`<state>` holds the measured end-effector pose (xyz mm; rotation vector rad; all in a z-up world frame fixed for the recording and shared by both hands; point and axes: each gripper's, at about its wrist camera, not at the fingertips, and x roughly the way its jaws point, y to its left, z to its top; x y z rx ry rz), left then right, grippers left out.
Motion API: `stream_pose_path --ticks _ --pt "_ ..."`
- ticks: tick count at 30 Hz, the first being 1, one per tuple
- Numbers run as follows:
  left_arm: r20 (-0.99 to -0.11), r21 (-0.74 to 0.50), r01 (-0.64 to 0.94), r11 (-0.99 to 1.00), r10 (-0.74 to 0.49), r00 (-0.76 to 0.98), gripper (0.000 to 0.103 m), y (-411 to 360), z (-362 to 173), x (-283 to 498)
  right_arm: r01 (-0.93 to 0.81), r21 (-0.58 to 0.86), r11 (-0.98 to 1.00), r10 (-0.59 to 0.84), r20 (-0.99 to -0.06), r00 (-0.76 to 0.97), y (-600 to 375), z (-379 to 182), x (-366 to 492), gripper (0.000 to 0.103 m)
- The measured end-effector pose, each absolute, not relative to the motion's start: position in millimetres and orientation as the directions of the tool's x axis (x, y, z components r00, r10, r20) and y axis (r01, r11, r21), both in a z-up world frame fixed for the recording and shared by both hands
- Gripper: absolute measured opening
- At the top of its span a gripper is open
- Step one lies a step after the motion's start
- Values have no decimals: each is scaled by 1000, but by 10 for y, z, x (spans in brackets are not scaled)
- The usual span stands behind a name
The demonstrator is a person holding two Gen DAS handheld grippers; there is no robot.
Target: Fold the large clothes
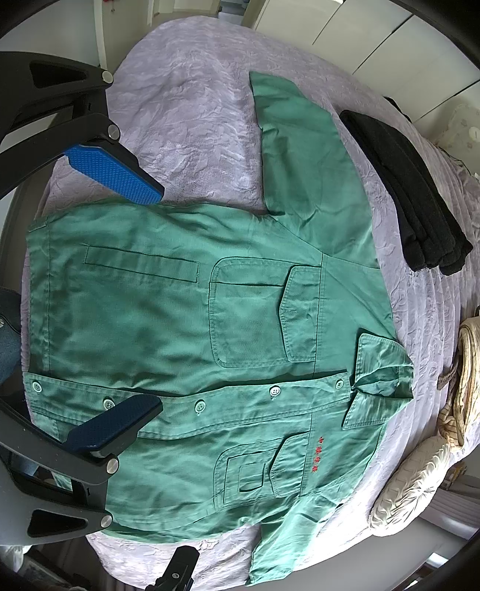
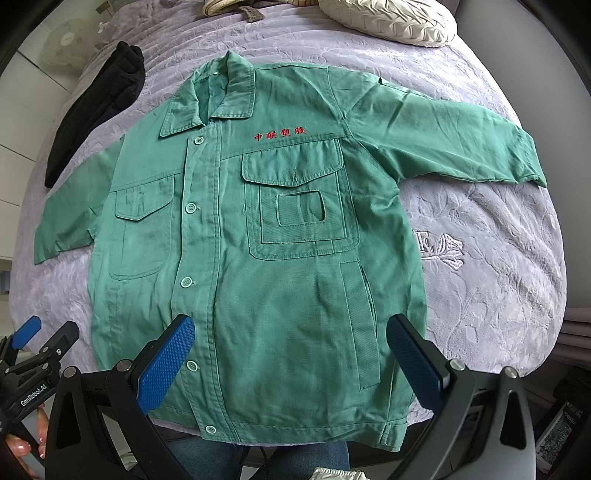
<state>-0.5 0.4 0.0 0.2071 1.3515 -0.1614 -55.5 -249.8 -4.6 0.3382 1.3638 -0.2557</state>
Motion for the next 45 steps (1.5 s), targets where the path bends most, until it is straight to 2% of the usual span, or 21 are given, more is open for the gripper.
stream_pose_path --ticks 10,16,18,21,25,29,33,36,40,44,45 --pt "-980 18 226 974 -27 196 103 118 -23 -36 376 110 920 66 -990 127 -2465 -123 -594 103" --pt "-978 -125 143 982 -146 148 103 467 -196 237 357 119 927 90 -991 95 -2349 -155 -491 103" --pt "-970 -189 84 978 -199 142 103 698 -278 376 336 96 937 66 -993 101 -2238 -170 -444 103" --pt "-944 -223 5 975 -217 248 103 1151 -385 641 326 53 944 40 -998 46 -2081 -261 -365 103" --pt "-892 -278 -92 956 -222 393 103 1882 -566 1075 316 90 944 84 -996 31 -1795 -460 -246 103" --pt "-888 -327 -246 913 -208 410 103 2619 -942 1478 273 132 953 124 -991 44 -1444 -692 -126 103" --pt "-863 -436 -335 835 -282 419 103 3028 -1334 1730 234 134 963 132 -991 26 -1159 -907 -10 103" --pt "-829 -509 -342 790 -344 441 103 3183 -1535 1896 210 129 969 132 -991 -1 -1001 -1062 58 103" --pt "-786 -562 -356 747 -347 512 103 3424 -1538 2068 184 132 974 138 -990 -21 -889 -1167 136 103" --pt "-780 -509 -385 770 -224 585 103 3806 -1430 2250 170 125 977 128 -992 -5 -847 -1224 203 103" --pt "-786 -495 -402 770 -199 586 94 3894 -1445 2285 174 133 976 136 -991 -3 -857 -1228 209 103"
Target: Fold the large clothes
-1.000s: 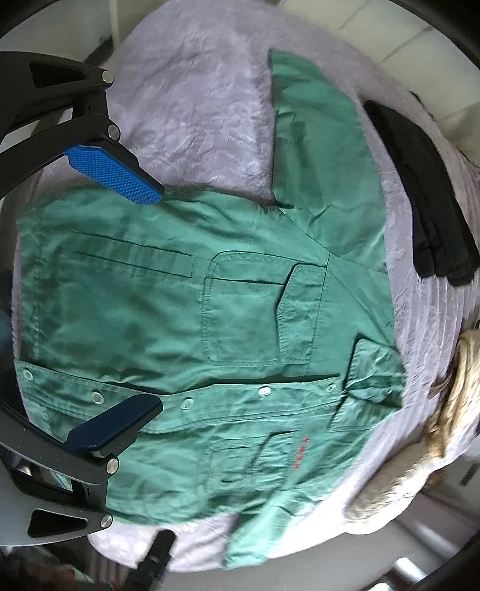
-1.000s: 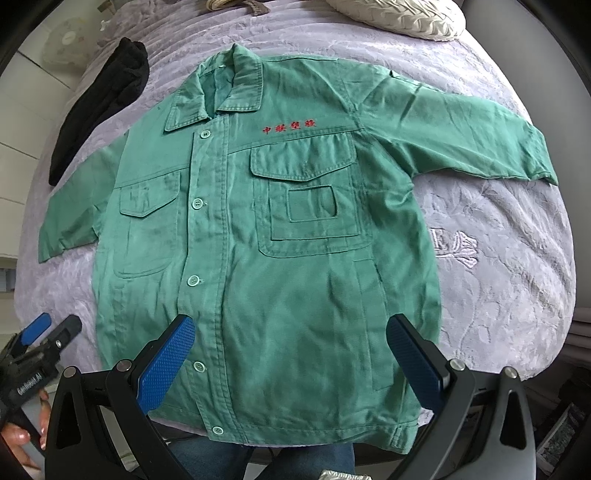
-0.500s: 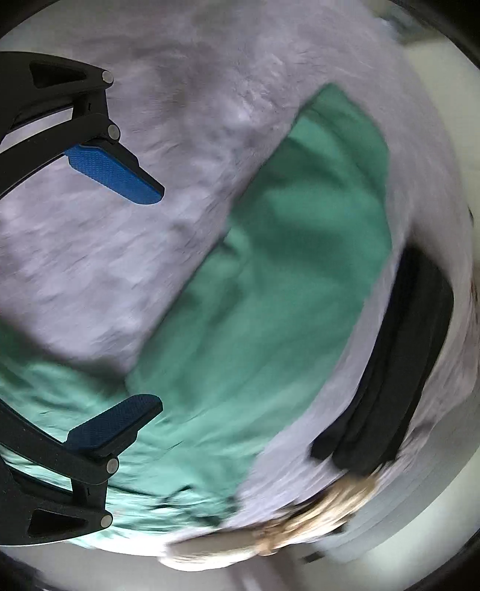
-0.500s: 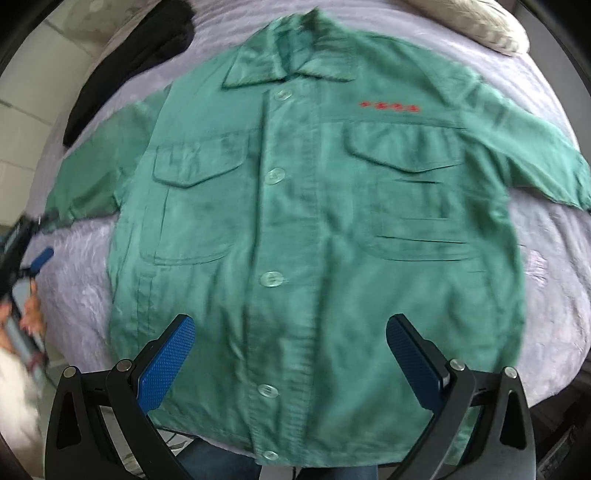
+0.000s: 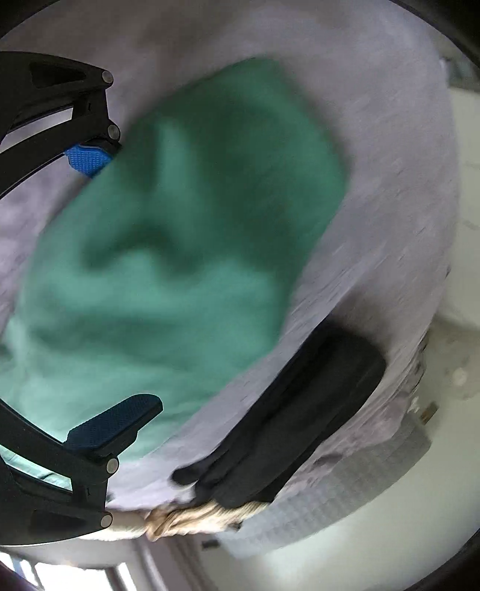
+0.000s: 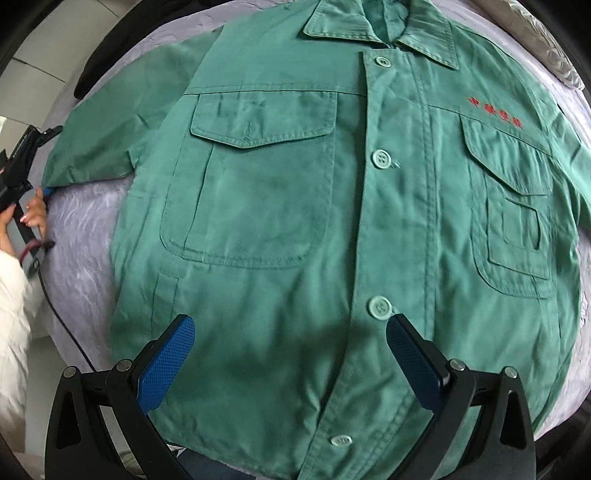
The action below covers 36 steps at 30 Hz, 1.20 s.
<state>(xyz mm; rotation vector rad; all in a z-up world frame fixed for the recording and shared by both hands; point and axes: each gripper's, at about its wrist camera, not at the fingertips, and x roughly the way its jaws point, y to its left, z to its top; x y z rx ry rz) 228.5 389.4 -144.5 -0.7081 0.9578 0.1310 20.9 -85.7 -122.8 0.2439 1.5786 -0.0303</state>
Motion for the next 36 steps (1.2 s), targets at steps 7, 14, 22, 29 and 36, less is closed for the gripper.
stream_pose_path --ticks 7,14,22,29,36 --pt "-784 -454 -337 825 -190 591 4 3950 -1284 2319 196 164 967 156 -986 60 -841 -1264 205 103" --pt "-626 -444 49 895 -349 698 4 2808 -126 2278 257 219 941 174 -967 187 -1174 -1049 3 103" --pt "-595 -351 472 808 -582 554 5 348 214 2075 400 247 883 127 -944 303 -2026 -866 -182 103" --pt "-816 -147 562 814 -421 396 5 -1173 -1034 1860 504 238 830 93 -951 296 -2698 -1111 -349 103" --pt "-813 29 605 796 -334 478 102 -1323 -1187 1421 528 243 814 77 -945 317 -2991 -1136 -387 103"
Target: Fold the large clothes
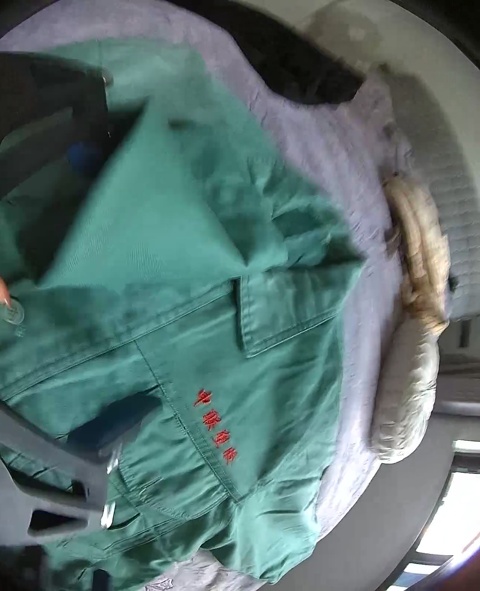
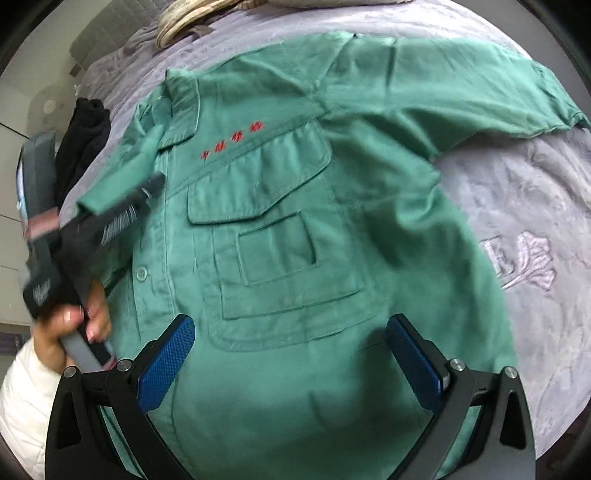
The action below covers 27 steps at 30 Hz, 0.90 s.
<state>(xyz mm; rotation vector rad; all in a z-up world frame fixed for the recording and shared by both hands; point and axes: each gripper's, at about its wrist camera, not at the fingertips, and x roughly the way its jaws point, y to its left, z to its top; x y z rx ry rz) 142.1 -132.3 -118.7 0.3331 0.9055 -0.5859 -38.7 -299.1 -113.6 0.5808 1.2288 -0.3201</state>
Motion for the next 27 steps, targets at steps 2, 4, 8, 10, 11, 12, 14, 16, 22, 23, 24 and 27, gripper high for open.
stream_pose_path --ticks 2,4,8,10,11,12,14,16,22,23,24,27 --pt "-807 53 621 782 -333 488 102 -1171 -1019 1273 510 243 825 69 -939 337 -2997 -1047 -301 103" --pt "-797 75 596 800 -311 518 102 -917 -880 1184 461 234 856 62 -931 359 -2917 -955 -101 103" --pt "-793 150 422 894 -145 591 102 -51 -886 1200 271 162 949 40 -913 406 -2416 -821 461 103" --pt "-799 207 337 918 -40 600 102 334 -970 1207 159 74 984 -1 -906 423 -2070 -830 724 103" --pt "-813 236 304 923 16 582 102 527 -1068 1223 80 12 997 -24 -902 430 -1834 -881 892 103" --pt "-831 256 285 924 60 553 102 655 -1198 1245 28 -41 999 -50 -901 431 -1675 -931 981 103" --pt "-852 282 266 922 113 510 102 846 -1396 1248 -94 -250 964 -184 -879 440 -1241 -1167 1217 103" --pt "-848 287 262 921 116 518 102 916 -1445 1239 -149 -413 898 -311 -838 447 -1023 -1397 1364 103" --pt "-827 208 79 975 132 546 102 1175 -1463 1532 50 -212 976 -210 -854 476 -1610 -1195 1516 3" --pt "-835 182 67 981 118 537 102 1179 -1515 1637 156 2 988 -78 -858 507 -1942 -1075 1462 3" --pt "-843 154 49 987 105 528 102 1247 -1533 1658 232 136 963 -8 -847 532 -2179 -1043 1414 3" --pt "-854 108 53 993 66 516 103 1346 -1581 1697 431 579 693 240 -748 619 -2938 -1275 1139 19"
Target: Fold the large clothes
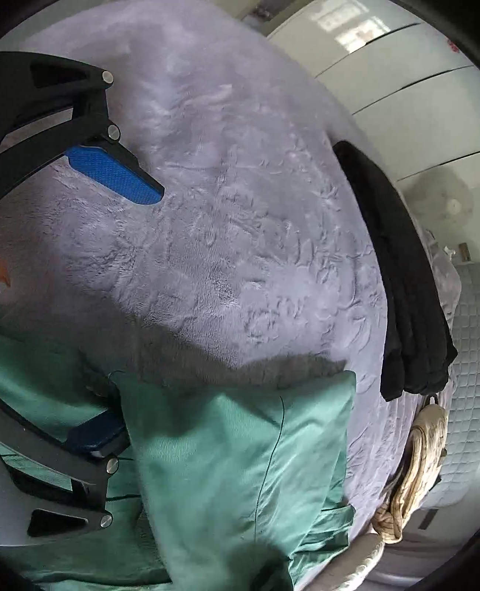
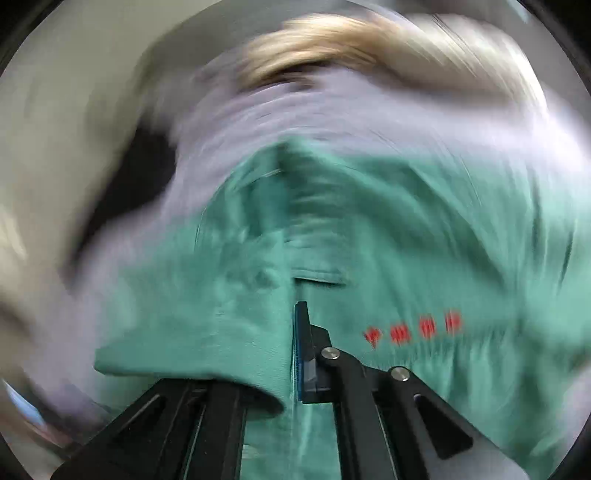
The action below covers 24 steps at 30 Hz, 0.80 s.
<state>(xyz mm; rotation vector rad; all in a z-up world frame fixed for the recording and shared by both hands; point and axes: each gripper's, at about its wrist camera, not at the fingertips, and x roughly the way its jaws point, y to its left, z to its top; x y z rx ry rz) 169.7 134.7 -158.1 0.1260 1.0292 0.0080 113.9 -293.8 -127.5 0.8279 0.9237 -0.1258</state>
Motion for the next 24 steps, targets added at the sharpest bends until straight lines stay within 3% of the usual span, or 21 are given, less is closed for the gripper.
stream_pose_path --ticks 2,6,8,11,13,17,21,22,24 --pt "-855 114 79 990 58 515 103 1343 -1608 1709 511 733 448 347 -670 657 -3235 -1607 940 52" --pt "-870 102 157 982 11 493 103 1397 -1525 1679 514 838 181 340 -544 767 -3445 -1824 597 59" --pt "-891 72 206 976 -30 454 103 1448 -1480 1636 517 853 78 307 -514 801 -3518 -1855 423 70" --pt "-907 1 268 964 -113 407 103 1573 -1316 1512 528 849 33 335 -507 794 -3445 -1852 326 71" --pt "-905 -71 266 961 -175 388 103 1668 -1183 1562 509 855 98 425 -499 755 -3136 -1781 420 71" --pt "-881 -198 264 944 -290 374 103 1602 -1108 2157 424 880 215 635 -456 624 -2157 -1800 784 71" --pt "-889 -279 298 913 -363 278 103 1291 -1374 2756 373 899 229 779 -399 483 -998 -2098 1281 71" --pt "-896 -285 296 912 -363 256 101 1225 -1446 2845 368 899 237 792 -398 463 -766 -2178 1393 71" --pt "-909 -285 308 908 -358 214 81 1086 -1582 2981 357 897 261 782 -413 467 -476 -2268 1470 70"
